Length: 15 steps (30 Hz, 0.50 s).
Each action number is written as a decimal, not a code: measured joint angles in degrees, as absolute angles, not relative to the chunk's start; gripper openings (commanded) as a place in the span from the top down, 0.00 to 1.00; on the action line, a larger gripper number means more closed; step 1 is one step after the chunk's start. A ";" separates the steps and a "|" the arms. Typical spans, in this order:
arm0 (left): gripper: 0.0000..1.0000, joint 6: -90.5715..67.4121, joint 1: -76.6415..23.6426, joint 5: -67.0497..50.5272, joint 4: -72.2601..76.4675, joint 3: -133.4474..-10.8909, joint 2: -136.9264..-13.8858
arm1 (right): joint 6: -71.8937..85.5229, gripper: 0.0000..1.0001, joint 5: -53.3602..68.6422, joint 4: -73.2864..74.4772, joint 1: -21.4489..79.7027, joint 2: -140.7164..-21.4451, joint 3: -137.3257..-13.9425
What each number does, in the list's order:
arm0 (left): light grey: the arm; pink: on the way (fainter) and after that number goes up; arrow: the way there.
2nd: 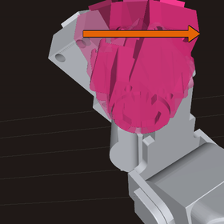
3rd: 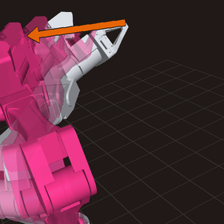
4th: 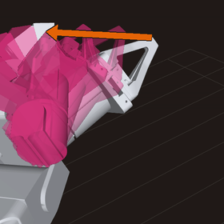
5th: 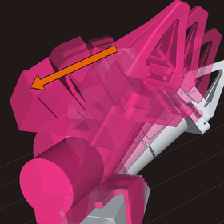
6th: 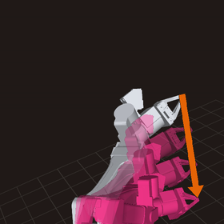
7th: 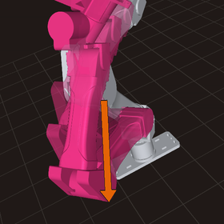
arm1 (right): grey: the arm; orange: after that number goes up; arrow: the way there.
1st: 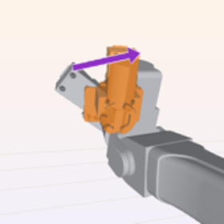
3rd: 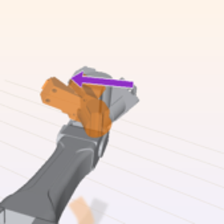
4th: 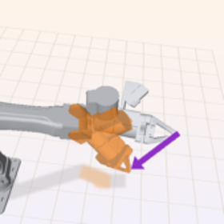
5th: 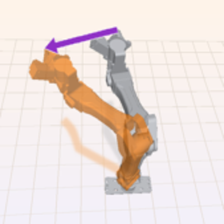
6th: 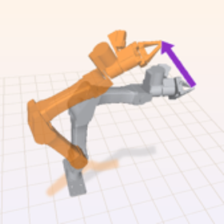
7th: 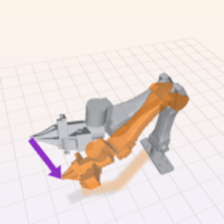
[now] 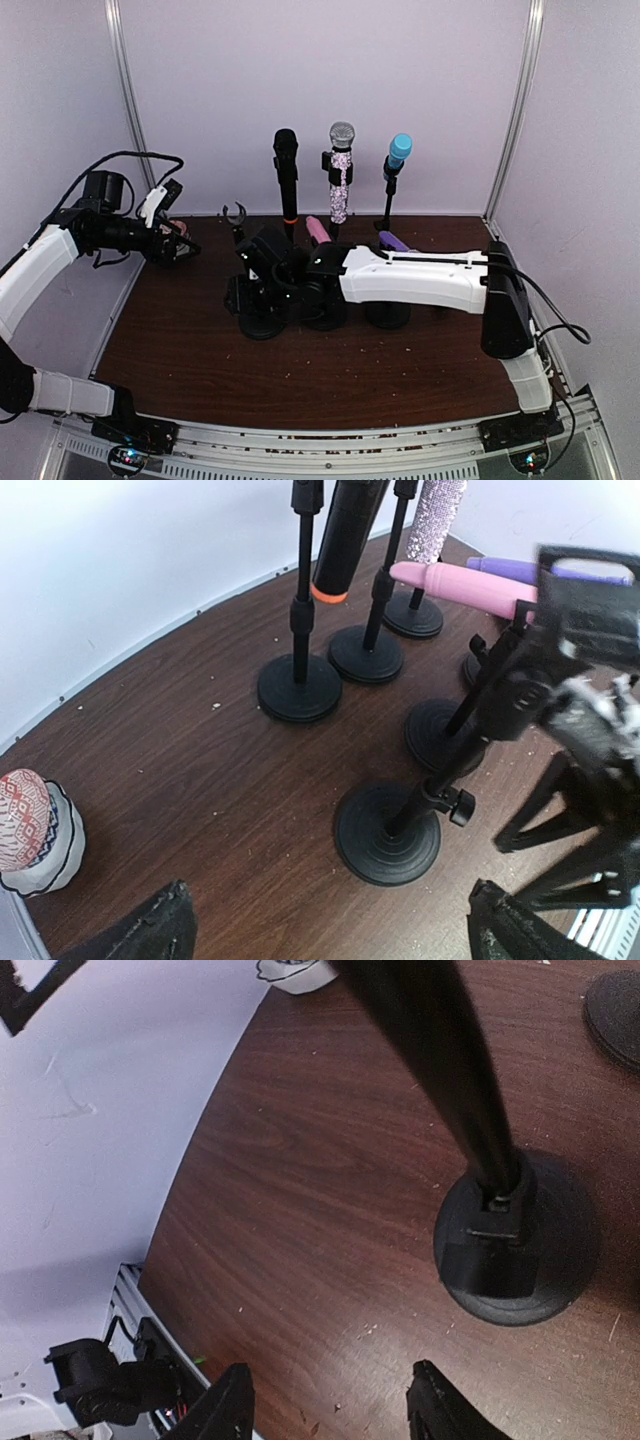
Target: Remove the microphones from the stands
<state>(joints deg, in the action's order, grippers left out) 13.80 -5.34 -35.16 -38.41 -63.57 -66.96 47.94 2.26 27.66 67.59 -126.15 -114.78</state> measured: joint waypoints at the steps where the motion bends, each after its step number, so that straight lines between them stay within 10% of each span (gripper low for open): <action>1: 0.03 13.87 -5.34 -35.16 -38.57 -63.57 -66.96 | 48.27 0.48 1.87 27.07 67.18 -127.22 -114.78; 15: 0.05 14.70 -5.34 -37.12 -39.33 -63.57 -67.59 | 51.09 0.54 -1.54 20.97 63.57 -129.75 -111.85</action>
<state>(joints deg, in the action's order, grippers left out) 14.70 -5.34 -37.12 -39.33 -63.57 -67.59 51.09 -1.54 20.97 63.57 -129.75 -111.85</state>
